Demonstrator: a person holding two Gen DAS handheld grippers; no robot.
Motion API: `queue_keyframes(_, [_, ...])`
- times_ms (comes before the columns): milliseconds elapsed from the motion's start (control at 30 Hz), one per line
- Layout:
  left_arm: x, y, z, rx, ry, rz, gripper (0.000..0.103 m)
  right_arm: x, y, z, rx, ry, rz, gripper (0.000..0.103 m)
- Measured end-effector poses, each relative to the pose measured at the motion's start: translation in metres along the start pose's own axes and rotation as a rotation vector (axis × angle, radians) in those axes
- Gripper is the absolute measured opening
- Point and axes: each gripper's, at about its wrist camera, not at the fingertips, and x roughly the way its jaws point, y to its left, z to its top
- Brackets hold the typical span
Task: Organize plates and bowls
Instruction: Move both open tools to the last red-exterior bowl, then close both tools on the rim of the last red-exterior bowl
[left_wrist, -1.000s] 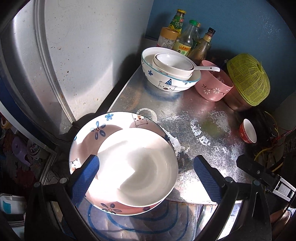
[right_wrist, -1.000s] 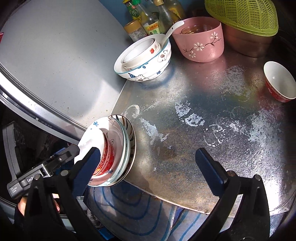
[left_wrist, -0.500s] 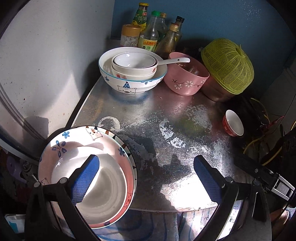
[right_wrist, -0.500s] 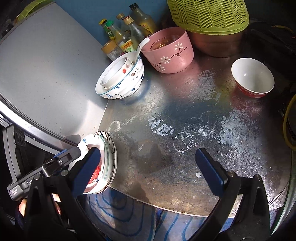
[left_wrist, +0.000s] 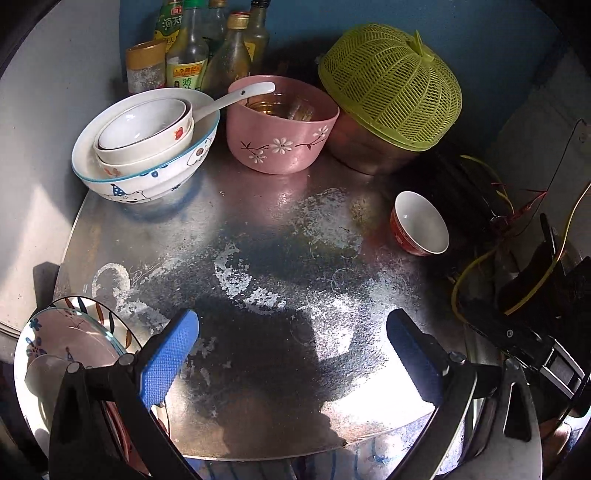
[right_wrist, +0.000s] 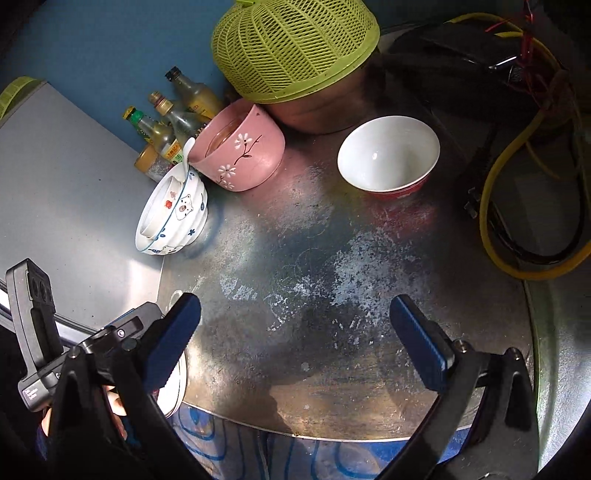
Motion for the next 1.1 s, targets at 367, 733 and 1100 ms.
queue_keyframes(367, [0.052,-0.046,0.045,0.053,0.033,-0.108,0.102,-0.008,-0.042,0.034,0.114,-0.117,-0.099,0.084])
queue_keyframes(733, [0.114,-0.086,0.085,0.091,0.028,-0.170,0.087,0.028,-0.071,0.080,0.172,-0.151,-0.212,0.046])
queue_keyframes(1100, [0.172,-0.106,0.096,0.113,0.097,-0.193,0.058,0.059,-0.088,0.097,0.175,-0.109,-0.247,0.035])
